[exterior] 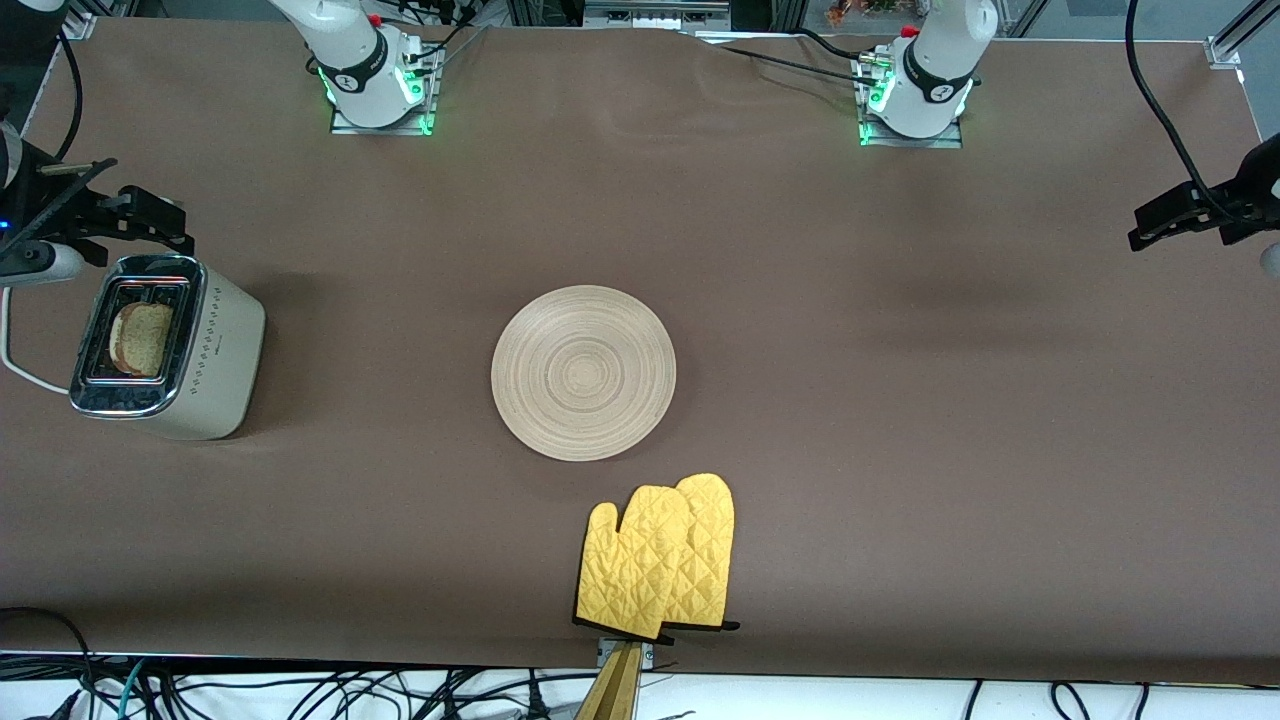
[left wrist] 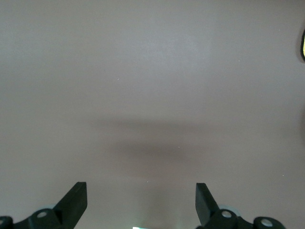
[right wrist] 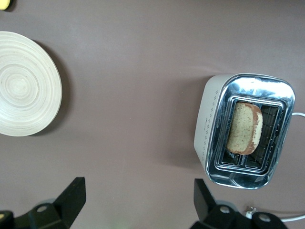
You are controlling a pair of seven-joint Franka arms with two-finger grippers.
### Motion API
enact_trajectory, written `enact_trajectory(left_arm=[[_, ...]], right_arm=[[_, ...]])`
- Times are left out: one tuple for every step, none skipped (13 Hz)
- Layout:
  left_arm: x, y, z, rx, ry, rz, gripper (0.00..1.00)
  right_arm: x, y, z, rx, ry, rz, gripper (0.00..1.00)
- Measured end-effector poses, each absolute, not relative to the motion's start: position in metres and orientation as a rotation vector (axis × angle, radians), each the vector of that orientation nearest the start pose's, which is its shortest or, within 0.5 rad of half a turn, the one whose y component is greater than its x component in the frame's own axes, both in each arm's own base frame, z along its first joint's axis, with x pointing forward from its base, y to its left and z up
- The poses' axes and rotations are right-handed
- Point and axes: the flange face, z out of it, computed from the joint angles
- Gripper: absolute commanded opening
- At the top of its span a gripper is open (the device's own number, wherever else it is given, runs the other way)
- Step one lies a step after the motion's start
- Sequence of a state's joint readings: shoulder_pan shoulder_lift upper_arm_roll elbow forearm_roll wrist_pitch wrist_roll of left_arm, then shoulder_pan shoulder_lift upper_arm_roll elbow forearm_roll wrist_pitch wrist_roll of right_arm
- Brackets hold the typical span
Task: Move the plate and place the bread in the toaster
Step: 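Open the right gripper and raise it away from the toaster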
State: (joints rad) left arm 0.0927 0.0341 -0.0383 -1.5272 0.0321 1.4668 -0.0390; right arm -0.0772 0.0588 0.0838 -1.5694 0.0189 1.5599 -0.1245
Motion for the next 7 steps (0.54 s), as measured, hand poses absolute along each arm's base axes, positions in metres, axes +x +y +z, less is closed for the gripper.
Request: enact_trajectory(left_arm=[[0.5529,0.0342,0.6174,-3.105,-0.148,0.147,1.0],[0.5529,0.0343,0.6174,-3.105,-0.148,0.147,1.0],[0.5529,0.0343,0.6174,-3.105,-0.148,0.147,1.0],[0.5529,0.0343,0.6174,-3.105,-0.148,0.147,1.0],[0.5529,0.0343,0.6174,-3.105,-0.148,0.147,1.0],[0.5529,0.0343,0.6174,-3.105,-0.148,0.147,1.0],[0.5529,0.0343,0.6174,-3.105,-0.148,0.147,1.0]], right_arm=[[0.5698,0.0043,0.5905,-3.105,-0.203,0.107,1.0],[0.5699,0.0037,0.5902,-3.106,-0.202,0.108,1.0],[0.5701,0.0029,0.5896,-3.106,-0.2,0.11,1.0],[0.5703,0.0023,0.5891,-3.106,-0.198,0.111,1.0],[0.5705,0.0018,0.5888,-3.106,-0.197,0.112,1.0],[0.5706,0.0015,0.5887,-3.106,-0.196,0.113,1.0],[0.5707,0.0014,0.5885,-3.106,-0.196,0.113,1.0]])
